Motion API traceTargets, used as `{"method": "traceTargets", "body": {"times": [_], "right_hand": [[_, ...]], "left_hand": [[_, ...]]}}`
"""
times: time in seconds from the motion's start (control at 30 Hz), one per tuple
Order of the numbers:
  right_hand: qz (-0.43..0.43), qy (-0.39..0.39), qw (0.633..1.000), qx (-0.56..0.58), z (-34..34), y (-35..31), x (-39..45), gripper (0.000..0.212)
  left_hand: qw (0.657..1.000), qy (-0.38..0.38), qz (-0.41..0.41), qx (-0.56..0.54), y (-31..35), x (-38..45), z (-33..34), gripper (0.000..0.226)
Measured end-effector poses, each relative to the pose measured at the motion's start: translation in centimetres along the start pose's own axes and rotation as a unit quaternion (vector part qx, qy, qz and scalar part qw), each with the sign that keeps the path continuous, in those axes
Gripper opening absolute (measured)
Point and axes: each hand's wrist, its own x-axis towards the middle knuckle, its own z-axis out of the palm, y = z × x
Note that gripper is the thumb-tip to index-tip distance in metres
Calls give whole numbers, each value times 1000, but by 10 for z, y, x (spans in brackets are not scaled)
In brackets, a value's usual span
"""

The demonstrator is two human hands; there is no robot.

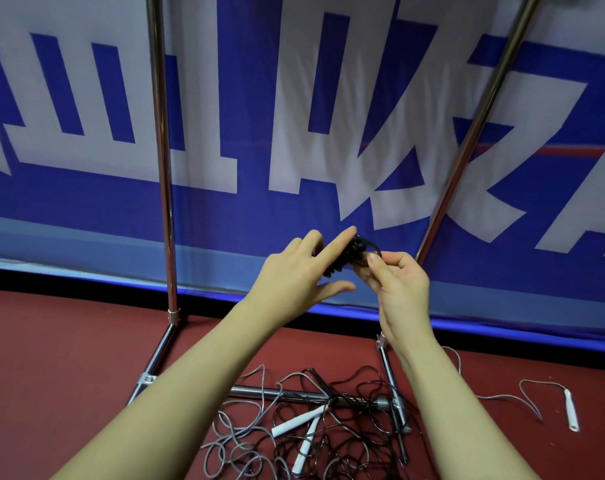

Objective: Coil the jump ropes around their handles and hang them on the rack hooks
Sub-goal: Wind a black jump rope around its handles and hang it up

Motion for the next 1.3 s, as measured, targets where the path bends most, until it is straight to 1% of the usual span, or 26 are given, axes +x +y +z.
{"method": "traceTargets", "body": {"times": [0.03,0.1,0.2,0.3,0.37,0.43,0.5,0.57,0.67,0.73,0.83,0.87,0.9,1.0,1.03,1.1,1.13,1.2,1.23,1.3], "right_hand": [[2,-4,1000,-3,0,0,0,12],[1,-21,999,-28,3,0,-2,13],[-17,-57,997,-41,12,-2,-4,16],[-42,-80,994,-57,15,-8,-5,18],[-49,-86,992,-78,12,-11,-6,19],[-56,-83,990,-96,7,-14,-5,20],[-62,-72,990,-101,4,-15,-4,20],[-58,-61,993,-86,1,-15,-2,20],[-47,-48,996,-60,-2,-12,0,20],[-33,-52,997,-49,-1,-8,2,20],[-22,-73,997,-25,1,-7,0,24],[-23,-76,997,-22,1,-8,0,24],[-24,-76,997,-21,1,-9,0,23],[-24,-71,997,-22,-2,-11,-1,22],[-24,-71,997,-29,-2,-11,-2,22],[-25,-71,996,-37,0,-11,-3,23],[-25,-70,997,-36,1,-10,-3,23],[-22,-64,997,-36,3,-11,-4,24],[-23,-64,997,-39,4,-11,-4,25],[-28,-70,996,-52,5,-12,-3,24]], "left_hand": [[1000,9,2,-11,-2,-1,-1,59],[999,34,-29,-19,-3,-1,-2,53],[996,59,-72,12,-2,1,-3,45],[996,60,-63,28,-2,3,-3,45],[995,56,-75,15,-1,3,-3,45],[994,42,-102,-25,1,3,-4,44],[986,9,-128,-105,4,3,-4,43],[963,-20,-157,-218,5,3,-6,41],[920,-24,-181,-347,11,4,-11,40],[905,-28,-190,-380,16,4,-12,40],[898,-35,-206,-386,15,3,-10,41],[901,-40,-205,-381,14,2,-9,42],[910,-44,-195,-363,11,2,-7,44],[955,-52,-149,-251,4,-3,-2,66],[964,-48,-148,-216,4,-3,0,67],[981,-21,-143,-129,5,-2,2,59],[990,5,-126,-65,6,0,3,55],[994,44,-85,47,7,4,7,51],[992,59,-72,82,6,6,8,49],[990,81,-54,106,6,7,8,47]]}}
